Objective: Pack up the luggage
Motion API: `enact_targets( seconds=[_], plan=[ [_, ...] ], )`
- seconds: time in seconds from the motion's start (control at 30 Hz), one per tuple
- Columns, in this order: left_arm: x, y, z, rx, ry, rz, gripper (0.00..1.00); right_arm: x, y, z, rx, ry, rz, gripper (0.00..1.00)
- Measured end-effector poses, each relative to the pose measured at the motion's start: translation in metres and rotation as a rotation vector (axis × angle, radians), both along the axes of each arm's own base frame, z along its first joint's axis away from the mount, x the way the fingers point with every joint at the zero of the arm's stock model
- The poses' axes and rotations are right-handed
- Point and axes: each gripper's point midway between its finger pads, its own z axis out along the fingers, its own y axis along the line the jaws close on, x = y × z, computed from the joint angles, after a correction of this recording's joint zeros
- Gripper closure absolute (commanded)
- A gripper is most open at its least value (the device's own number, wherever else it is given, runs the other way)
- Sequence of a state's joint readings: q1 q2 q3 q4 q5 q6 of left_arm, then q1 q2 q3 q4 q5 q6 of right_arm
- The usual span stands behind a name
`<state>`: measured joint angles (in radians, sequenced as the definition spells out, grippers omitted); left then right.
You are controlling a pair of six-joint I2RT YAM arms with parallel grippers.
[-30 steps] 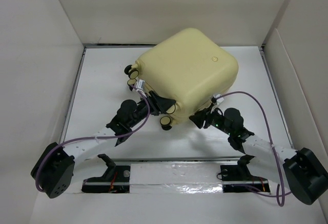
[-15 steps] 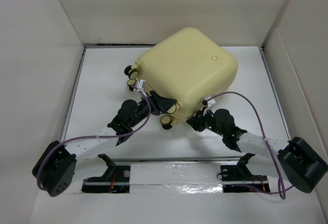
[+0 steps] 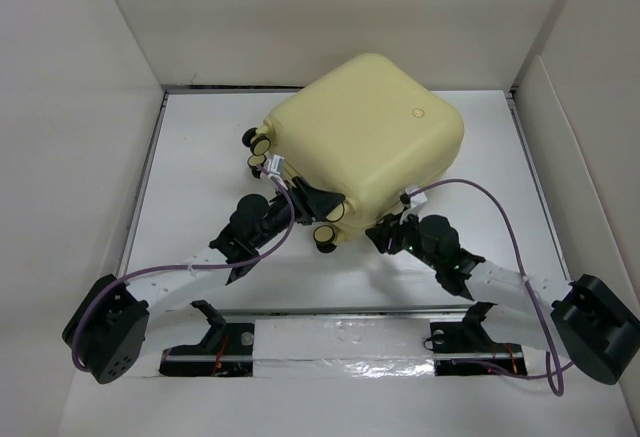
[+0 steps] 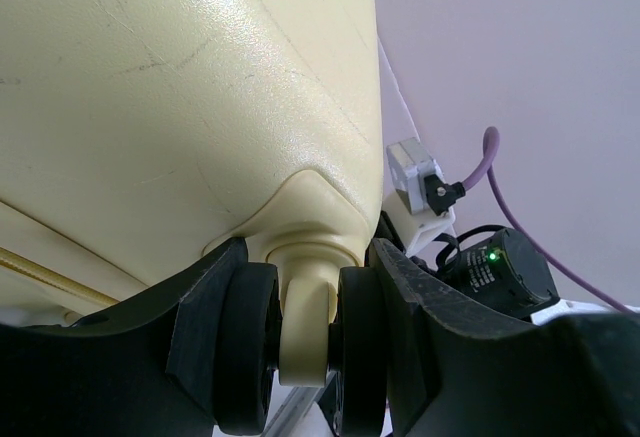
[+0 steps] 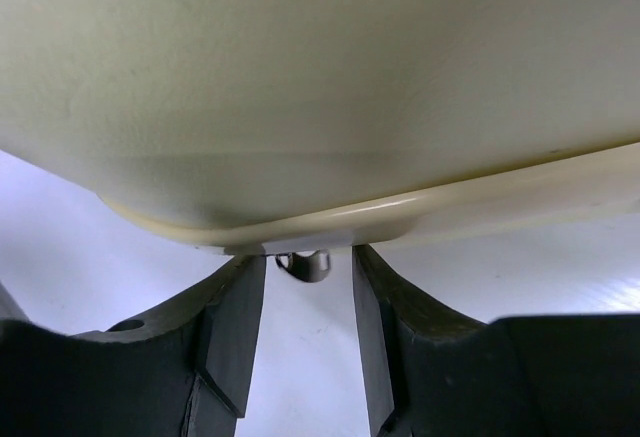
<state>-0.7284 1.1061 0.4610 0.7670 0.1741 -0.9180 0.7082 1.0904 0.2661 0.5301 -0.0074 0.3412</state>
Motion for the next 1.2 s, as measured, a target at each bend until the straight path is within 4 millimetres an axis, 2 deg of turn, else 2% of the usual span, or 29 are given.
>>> enact_targets(
  seconds=[0.23,0.37,0.47,0.53,0.7,0.8,1.0,1.07,1.2],
  plan=[
    [0.000,0.000,0.000,0.000,0.000,0.000,1.00,0.004,-0.003,0.004,-0.005,-0.021,-0.029,0.63],
    [0.000,0.000,0.000,0.001,0.000,0.003,1.00,0.007,-0.003,0.000,-0.011,-0.023,-0.037,0.75],
    [0.002,0.001,0.000,0.001,-0.001,0.011,1.00,0.009,-0.004,-0.001,-0.003,-0.040,-0.048,0.94],
    [0.002,0.002,0.000,0.001,0.000,0.012,1.00,0.008,-0.003,-0.001,0.016,-0.058,-0.053,1.00],
    [0.002,0.002,0.001,-0.001,-0.002,0.015,1.00,0.004,0.000,0.003,0.035,-0.087,-0.060,1.00],
    [0.004,0.000,0.001,-0.009,-0.002,0.013,1.00,-0.005,0.008,0.003,0.031,-0.092,-0.048,1.00],
    [0.007,-0.019,0.002,-0.017,0.044,-0.053,1.00,-0.016,0.017,0.004,-0.018,-0.093,-0.105,1.00],
    [0.007,-0.026,0.002,-0.017,0.059,-0.081,1.00,-0.020,0.028,0.003,-0.039,-0.085,-0.094,1.00],
    [0.006,-0.035,0.003,-0.011,0.085,-0.122,1.00,-0.022,0.065,0.009,-0.084,-0.078,-0.041,1.00]
  ],
)
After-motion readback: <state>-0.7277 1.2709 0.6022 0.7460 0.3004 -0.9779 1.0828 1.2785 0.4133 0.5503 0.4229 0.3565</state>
